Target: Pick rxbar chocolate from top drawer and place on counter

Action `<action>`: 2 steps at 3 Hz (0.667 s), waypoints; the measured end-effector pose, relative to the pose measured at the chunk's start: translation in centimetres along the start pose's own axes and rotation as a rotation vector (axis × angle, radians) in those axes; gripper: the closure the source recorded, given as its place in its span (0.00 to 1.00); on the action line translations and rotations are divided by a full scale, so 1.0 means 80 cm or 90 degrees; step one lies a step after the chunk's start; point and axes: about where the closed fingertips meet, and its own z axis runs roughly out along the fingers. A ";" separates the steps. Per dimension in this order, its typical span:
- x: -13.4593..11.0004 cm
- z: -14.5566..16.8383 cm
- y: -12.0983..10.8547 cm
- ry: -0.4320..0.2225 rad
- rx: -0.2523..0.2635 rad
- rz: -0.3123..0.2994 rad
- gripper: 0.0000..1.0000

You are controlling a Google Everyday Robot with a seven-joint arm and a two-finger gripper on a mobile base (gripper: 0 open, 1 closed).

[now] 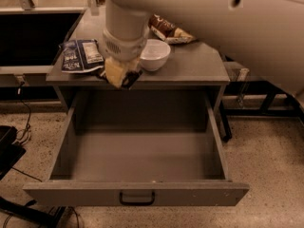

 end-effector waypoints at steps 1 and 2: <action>-0.047 -0.026 -0.039 -0.017 0.004 0.056 1.00; -0.070 -0.063 -0.054 -0.067 0.017 0.066 1.00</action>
Offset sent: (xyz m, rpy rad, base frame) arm 0.0321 0.0075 0.0289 0.0307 0.0035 -0.0723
